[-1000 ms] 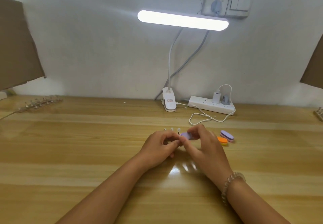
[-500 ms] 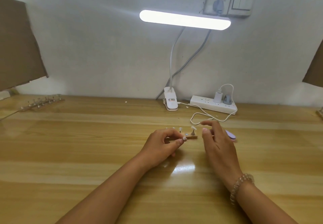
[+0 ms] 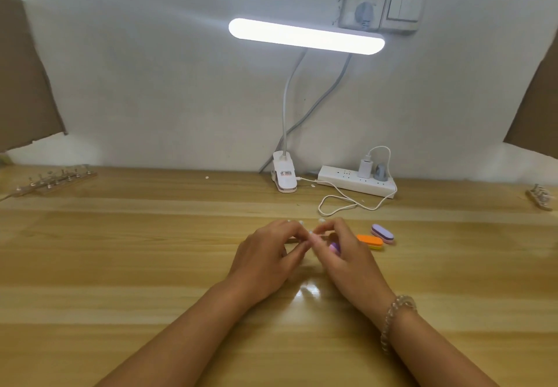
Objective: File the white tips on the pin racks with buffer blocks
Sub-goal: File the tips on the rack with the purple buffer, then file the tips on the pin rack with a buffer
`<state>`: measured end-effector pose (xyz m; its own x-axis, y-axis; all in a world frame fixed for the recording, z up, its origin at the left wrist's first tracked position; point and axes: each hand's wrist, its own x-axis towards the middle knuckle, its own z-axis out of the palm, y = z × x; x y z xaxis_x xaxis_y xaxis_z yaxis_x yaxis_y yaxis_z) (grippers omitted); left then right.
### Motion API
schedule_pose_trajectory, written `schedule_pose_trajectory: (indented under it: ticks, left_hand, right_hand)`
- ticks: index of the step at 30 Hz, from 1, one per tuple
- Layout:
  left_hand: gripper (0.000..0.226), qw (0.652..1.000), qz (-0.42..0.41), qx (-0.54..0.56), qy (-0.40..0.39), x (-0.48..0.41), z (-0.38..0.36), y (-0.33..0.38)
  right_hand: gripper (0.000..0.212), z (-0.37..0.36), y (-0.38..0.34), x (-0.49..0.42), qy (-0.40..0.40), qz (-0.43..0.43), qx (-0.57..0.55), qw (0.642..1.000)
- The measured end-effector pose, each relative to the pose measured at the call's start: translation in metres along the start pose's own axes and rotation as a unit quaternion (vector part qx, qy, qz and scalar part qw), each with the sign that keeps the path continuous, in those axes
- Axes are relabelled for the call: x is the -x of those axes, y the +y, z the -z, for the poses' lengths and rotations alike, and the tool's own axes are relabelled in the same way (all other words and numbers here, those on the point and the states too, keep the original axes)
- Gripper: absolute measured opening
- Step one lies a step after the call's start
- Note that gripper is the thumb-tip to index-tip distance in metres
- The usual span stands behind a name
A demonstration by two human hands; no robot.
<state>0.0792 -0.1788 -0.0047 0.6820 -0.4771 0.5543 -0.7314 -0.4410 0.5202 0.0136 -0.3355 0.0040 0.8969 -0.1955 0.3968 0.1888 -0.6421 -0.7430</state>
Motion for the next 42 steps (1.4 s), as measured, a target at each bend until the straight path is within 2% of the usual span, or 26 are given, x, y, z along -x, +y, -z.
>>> schedule_pose_trajectory:
  ticks: [4,12,14,16,18,20,22,23,25,27,30,34,42]
  left_hand:
    - [0.003,1.0,0.002,-0.009,0.022,0.001,0.003,0.005]
    - [0.006,0.996,-0.008,-0.052,0.07,0.005,0.007,0.012]
    - [0.011,0.991,-0.014,-0.095,0.093,0.004,0.004,0.012]
    - [0.026,0.982,-0.003,-0.139,0.125,0.004,0.003,0.011]
    - [0.042,0.972,0.038,-0.179,0.146,0.001,0.003,0.004]
    - [0.053,0.97,0.126,-0.177,0.107,-0.004,0.006,-0.006]
    - [0.051,0.966,0.223,-0.12,0.042,-0.007,0.01,-0.011]
    - [0.043,0.966,0.243,-0.087,0.019,-0.007,0.012,-0.013]
    - [0.027,0.971,0.233,-0.054,0.002,-0.006,0.012,-0.013]
    - [0.022,0.978,0.205,-0.045,-0.006,-0.005,0.011,-0.01]
    - [0.022,0.986,0.164,-0.027,-0.006,-0.003,0.01,-0.005]
    - [0.024,0.993,0.112,-0.026,-0.012,-0.001,0.007,-0.002]
    - [0.025,0.993,0.093,-0.066,-0.012,-0.001,0.006,-0.004]
  right_hand:
    - [0.009,-0.002,-0.002,0.001,0.02,0.062,0.052,0.997]
    - [0.013,-0.002,-0.003,0.002,0.023,0.052,0.041,0.998]
    - [0.012,0.0,-0.004,0.003,0.037,0.049,0.049,0.997]
    - [0.011,0.001,-0.003,0.002,0.054,0.036,0.06,0.996]
    - [0.012,0.003,0.0,0.0,0.063,0.022,0.071,0.995]
    - [0.013,0.005,0.004,-0.002,0.068,0.013,0.086,0.994]
    - [0.014,0.007,0.007,-0.004,0.071,0.009,0.102,0.992]
    - [0.015,0.006,0.008,-0.006,0.068,0.01,0.109,0.992]
    - [0.016,0.005,0.01,-0.008,0.061,0.022,0.13,0.989]
    - [0.016,0.006,0.011,-0.011,0.06,0.036,0.159,0.985]
    - [0.017,0.005,0.012,-0.013,0.07,0.051,0.18,0.98]
    - [0.015,0.009,0.015,-0.011,0.081,0.03,0.178,0.98]
    - [0.013,0.009,0.013,-0.005,0.08,0.017,0.205,0.975]
